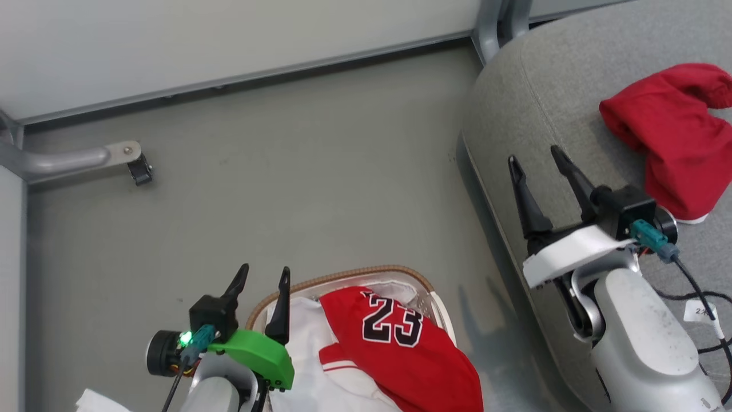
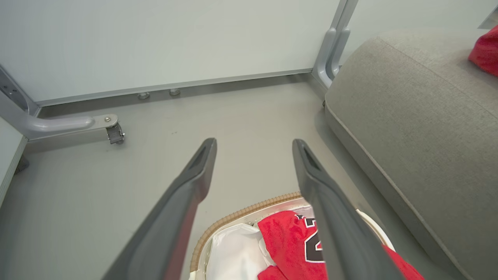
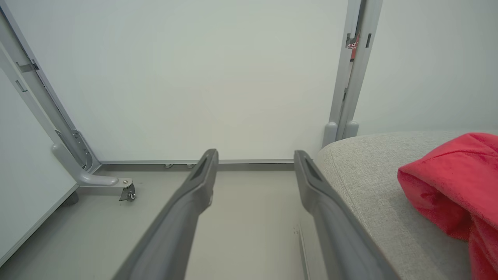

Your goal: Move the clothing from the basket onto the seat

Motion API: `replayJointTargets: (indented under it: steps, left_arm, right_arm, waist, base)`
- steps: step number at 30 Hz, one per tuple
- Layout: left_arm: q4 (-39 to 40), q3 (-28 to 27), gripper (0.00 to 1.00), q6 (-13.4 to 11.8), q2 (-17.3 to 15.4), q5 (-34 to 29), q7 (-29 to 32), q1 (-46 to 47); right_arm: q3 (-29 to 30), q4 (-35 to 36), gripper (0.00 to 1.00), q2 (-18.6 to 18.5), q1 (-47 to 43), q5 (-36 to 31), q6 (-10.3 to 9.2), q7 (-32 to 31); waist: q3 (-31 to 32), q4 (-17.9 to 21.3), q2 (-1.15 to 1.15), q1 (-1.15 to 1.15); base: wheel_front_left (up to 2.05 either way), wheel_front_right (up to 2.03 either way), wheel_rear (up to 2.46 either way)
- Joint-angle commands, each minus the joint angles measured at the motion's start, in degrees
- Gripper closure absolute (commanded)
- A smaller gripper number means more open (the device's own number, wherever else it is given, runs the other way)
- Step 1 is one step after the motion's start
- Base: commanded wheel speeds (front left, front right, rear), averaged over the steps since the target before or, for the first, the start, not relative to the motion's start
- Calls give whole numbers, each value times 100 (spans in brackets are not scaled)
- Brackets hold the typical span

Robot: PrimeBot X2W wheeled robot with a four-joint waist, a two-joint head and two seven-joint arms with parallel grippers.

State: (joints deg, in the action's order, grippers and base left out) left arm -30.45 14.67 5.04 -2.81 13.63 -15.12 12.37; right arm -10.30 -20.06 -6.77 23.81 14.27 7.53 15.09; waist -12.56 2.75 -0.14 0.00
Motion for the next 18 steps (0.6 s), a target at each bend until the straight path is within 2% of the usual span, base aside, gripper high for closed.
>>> replayJointTargets:
  steps: [1,9,18]
  left_arm:
    - [-98,94,0,38,-20,70,-3,241]
    - [-985,732,0,113,-28,304,-3,1183]
    - [-1908,1068,0,186,-31,603,-4,1907]
  right_arm:
    - [-1,82,0,-57,167,20,-8,10]
    - [79,566,0,-9,764,18,-8,10]
    - [94,868,0,59,1026,-21,-8,10]
  waist:
    - [-783,343,14,0]
    - [-1934,727,14,0]
    - [-2655,1004,14,0]
  base:
    - [0,0,0]
    - [0,0,0]
    - [0,0,0]
